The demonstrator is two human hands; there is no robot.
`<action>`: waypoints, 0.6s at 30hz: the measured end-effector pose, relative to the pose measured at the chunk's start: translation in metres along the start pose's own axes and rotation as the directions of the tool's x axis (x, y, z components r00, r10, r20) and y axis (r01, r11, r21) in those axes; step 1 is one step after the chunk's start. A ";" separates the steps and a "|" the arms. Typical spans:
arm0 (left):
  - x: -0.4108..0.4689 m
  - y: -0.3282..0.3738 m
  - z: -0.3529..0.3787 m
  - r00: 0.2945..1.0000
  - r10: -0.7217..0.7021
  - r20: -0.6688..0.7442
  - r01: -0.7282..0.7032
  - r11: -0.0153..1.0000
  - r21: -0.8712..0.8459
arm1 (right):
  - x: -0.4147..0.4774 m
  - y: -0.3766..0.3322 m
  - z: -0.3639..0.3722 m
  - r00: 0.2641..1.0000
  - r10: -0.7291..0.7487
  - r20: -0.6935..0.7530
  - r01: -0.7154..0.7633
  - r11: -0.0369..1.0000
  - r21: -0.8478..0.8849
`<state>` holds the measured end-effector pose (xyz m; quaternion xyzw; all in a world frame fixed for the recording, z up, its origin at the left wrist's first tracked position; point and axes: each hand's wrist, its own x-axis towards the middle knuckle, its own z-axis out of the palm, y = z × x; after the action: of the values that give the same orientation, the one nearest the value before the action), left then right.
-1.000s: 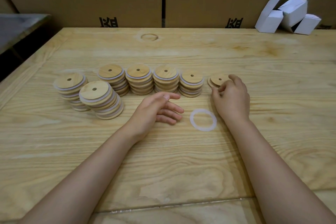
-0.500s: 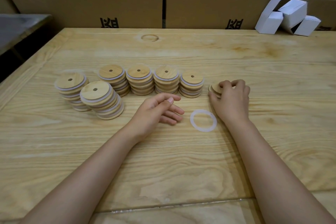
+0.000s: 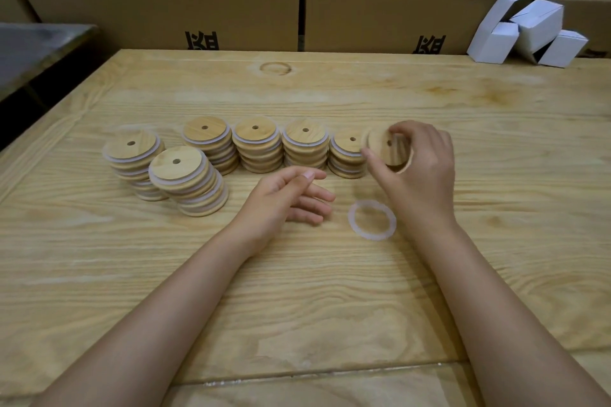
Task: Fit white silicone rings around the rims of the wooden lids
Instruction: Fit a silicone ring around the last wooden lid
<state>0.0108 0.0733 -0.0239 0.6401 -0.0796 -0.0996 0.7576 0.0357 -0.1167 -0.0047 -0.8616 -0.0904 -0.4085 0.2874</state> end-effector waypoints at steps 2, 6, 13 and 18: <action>0.001 0.000 0.000 1.000 0.002 0.016 -0.001 1.000 -0.022 | -0.005 -0.014 0.002 0.982 -0.185 0.039 0.182 0.981 0.068; 0.000 -0.001 0.000 0.999 0.025 0.027 -0.024 0.999 -0.045 | -0.018 -0.031 0.010 0.894 -0.395 0.210 0.368 0.916 0.160; 0.000 -0.002 0.000 0.999 0.040 -0.009 -0.040 0.999 -0.016 | -0.020 -0.036 0.012 0.839 -0.457 0.295 0.445 0.889 0.112; 0.001 -0.001 -0.002 0.998 0.048 -0.045 -0.051 0.997 -0.066 | -0.009 -0.033 -0.006 0.893 -0.342 0.291 0.301 0.937 0.179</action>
<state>0.0120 0.0745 -0.0256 0.6142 -0.0757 -0.0695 0.7824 0.0130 -0.0928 0.0050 -0.8685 -0.3031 -0.2997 0.2528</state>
